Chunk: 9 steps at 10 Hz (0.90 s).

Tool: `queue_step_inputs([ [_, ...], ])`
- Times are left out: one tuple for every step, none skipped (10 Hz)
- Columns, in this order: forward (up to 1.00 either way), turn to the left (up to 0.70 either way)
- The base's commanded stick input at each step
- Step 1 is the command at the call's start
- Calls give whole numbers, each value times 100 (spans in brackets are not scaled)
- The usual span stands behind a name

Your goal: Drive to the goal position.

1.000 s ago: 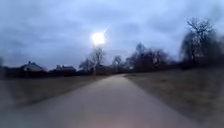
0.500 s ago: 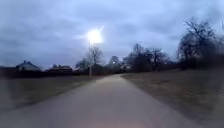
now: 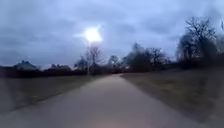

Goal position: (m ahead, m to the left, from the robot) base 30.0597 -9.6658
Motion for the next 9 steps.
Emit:
queue_step_inputs([
  [100,4],
  [100,4],
  [100,4],
  [100,4],
  [100,4],
  [100,-6],
  [100,-36],
  [100,-36],
  [100,-33],
])
